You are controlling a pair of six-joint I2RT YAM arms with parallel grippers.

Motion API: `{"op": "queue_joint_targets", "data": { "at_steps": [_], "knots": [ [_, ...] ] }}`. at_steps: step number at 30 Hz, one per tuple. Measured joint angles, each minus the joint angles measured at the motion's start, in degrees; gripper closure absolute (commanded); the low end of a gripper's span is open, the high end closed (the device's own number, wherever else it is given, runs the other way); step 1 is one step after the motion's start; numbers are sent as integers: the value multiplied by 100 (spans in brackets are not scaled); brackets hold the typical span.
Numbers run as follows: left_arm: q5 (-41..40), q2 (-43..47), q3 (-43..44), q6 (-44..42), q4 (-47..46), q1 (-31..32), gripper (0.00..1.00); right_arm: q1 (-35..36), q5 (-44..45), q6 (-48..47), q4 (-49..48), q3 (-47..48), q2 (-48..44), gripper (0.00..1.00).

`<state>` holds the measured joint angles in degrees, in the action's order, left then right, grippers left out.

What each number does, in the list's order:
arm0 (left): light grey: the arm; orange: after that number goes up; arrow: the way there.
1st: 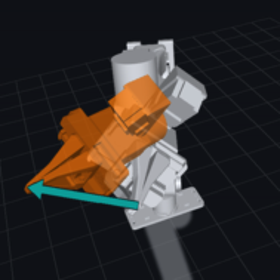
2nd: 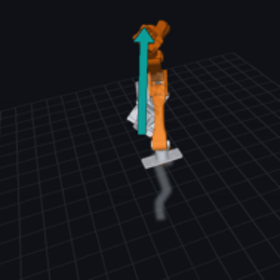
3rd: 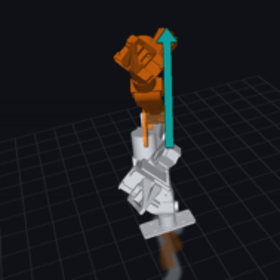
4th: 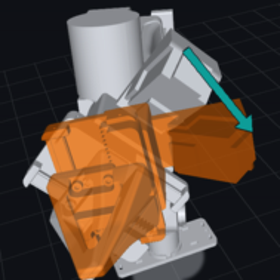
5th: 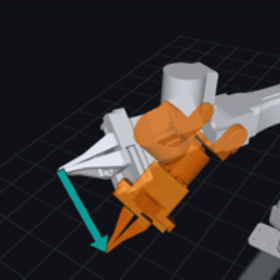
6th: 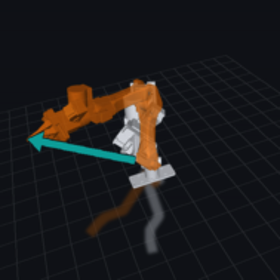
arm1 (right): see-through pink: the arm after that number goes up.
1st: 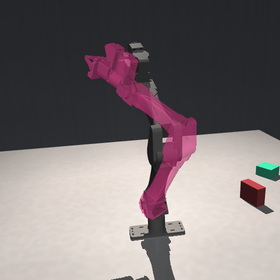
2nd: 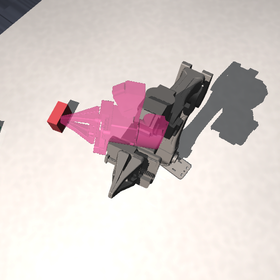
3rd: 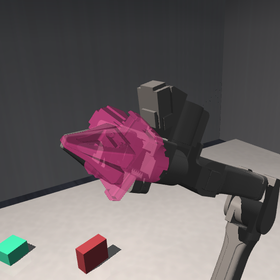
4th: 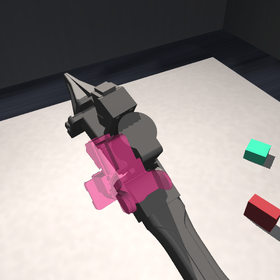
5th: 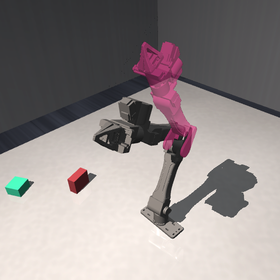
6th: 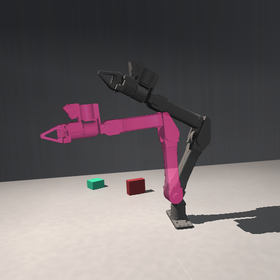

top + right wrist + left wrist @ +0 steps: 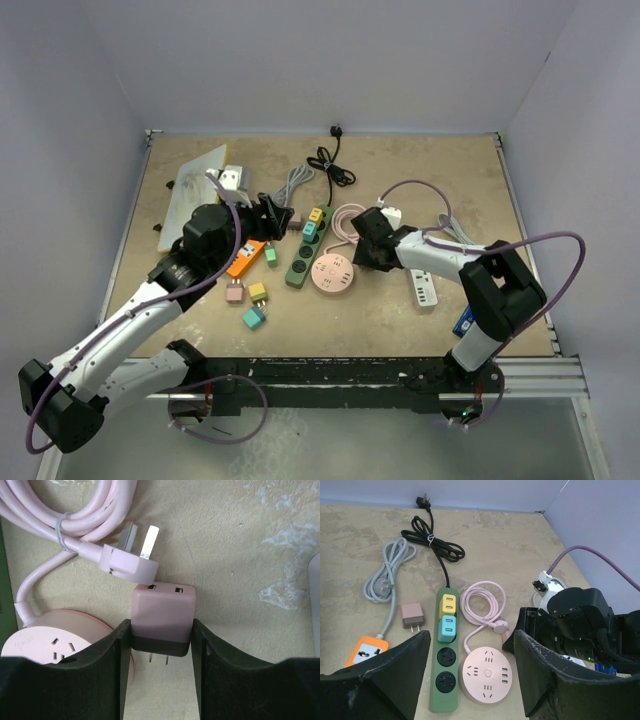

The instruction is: Insert the plug

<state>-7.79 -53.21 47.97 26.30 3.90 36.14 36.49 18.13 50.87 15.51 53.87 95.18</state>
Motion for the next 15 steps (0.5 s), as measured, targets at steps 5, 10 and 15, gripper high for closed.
{"op": "queue_joint_targets", "data": {
  "at_steps": [5, 10, 15],
  "knots": [
    [-11, -107, 2, 240, 0, 0, 28, 0, 42, -815, -382, -291, -658, 61],
    [122, -186, 70, 584, -101, 0, 30, 0, -170, -2166, -1311, -533, -1926, 61],
    [675, -564, 634, 1075, -234, 0, 33, 0, -1132, -3530, -2518, -881, -2970, 56]
  ]
}}
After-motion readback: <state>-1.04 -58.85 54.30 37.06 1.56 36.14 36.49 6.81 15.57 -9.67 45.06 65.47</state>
